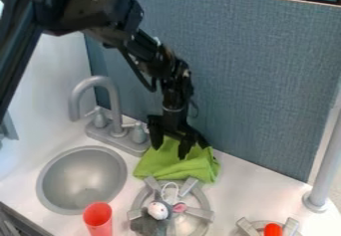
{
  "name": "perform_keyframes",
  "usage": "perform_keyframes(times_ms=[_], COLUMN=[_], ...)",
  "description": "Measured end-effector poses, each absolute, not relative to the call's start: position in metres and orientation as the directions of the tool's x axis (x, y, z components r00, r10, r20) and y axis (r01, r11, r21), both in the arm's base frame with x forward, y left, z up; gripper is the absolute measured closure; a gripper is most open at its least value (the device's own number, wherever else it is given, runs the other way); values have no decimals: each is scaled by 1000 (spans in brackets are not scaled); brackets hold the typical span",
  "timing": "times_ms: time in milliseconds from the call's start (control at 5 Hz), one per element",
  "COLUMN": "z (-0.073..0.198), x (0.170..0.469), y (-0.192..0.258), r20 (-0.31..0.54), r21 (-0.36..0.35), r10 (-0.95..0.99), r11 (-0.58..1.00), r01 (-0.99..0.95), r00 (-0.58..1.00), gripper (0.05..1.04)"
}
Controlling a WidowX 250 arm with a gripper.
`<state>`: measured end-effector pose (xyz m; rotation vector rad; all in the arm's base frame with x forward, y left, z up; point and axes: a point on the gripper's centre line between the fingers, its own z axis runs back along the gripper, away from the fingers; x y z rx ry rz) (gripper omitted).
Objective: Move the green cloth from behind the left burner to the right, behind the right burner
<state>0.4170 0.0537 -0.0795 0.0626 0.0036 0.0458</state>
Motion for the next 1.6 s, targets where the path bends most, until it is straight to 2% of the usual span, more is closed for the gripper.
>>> perform_keyframes(times_ms=[200,400,600,1000,1200,1400,1600], z=[-98,-104,-104,-103,-102,-105,-103], x=[417,424,432,428,426,434,431], y=[54,55,43,-17,-82,-112,-131], r20=[-22,12,56,53,41,57,44], r21=[45,23,-35,-117,-161,-199,-191], r10=[21,29,20,-89,-231,-276,-340], r11=[999,999,999,989,959,938,920], r01=[-20,-29,-19,94,235,282,342], r00=[1000,1000,998,995,972,959,940], gripper=[81,81,81,81,81,81,81])
